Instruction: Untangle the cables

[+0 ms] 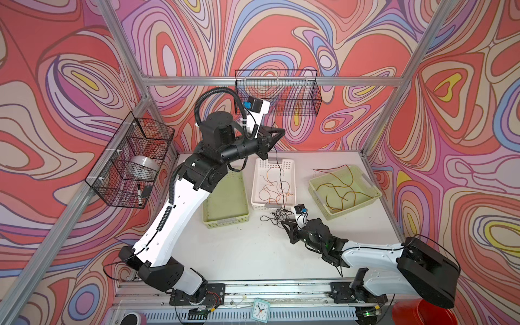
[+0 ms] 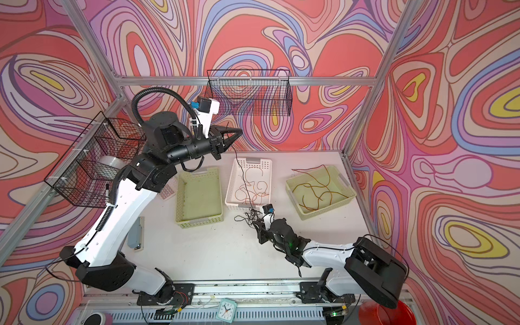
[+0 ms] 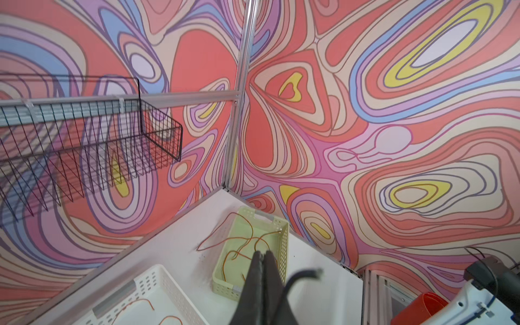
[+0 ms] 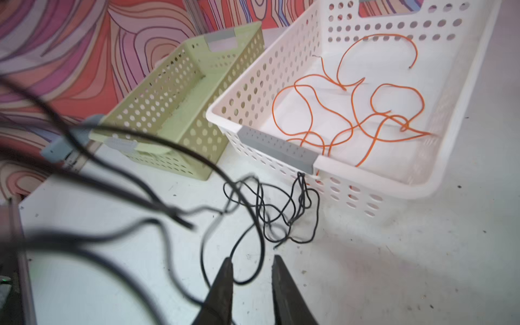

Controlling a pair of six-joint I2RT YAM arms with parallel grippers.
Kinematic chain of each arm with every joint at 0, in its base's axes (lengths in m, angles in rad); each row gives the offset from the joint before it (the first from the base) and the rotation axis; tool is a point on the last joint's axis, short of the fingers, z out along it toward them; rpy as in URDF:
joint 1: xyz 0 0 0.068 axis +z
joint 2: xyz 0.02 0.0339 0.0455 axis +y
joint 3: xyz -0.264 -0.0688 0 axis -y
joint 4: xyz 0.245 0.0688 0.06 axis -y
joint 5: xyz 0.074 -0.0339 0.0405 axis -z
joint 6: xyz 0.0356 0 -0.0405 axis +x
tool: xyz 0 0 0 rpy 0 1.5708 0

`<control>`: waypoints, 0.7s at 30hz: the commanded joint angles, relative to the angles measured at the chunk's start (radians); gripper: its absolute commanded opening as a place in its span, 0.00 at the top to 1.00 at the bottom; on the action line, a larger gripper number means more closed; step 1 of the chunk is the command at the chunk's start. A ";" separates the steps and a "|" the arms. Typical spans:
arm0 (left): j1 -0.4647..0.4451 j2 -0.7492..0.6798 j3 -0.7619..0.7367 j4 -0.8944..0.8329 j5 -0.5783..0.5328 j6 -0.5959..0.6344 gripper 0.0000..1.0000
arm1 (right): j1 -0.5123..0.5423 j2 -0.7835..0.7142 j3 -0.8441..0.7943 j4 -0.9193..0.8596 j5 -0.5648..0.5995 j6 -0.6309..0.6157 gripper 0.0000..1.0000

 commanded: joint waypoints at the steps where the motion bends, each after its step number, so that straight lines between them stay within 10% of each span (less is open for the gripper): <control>1: 0.002 -0.010 0.018 0.001 0.008 0.026 1.00 | -0.003 0.007 0.012 -0.032 0.010 -0.008 0.71; 5: 0.008 -0.011 0.024 -0.005 0.006 0.035 1.00 | -0.003 0.023 0.022 -0.083 0.048 -0.008 0.74; 10: 0.009 -0.010 0.013 -0.002 0.034 0.017 1.00 | -0.003 -0.126 0.026 -0.088 -0.035 -0.064 0.41; 21: 0.009 -0.026 -0.043 0.027 0.067 -0.011 1.00 | -0.002 -0.298 0.286 -0.357 -0.098 -0.225 0.25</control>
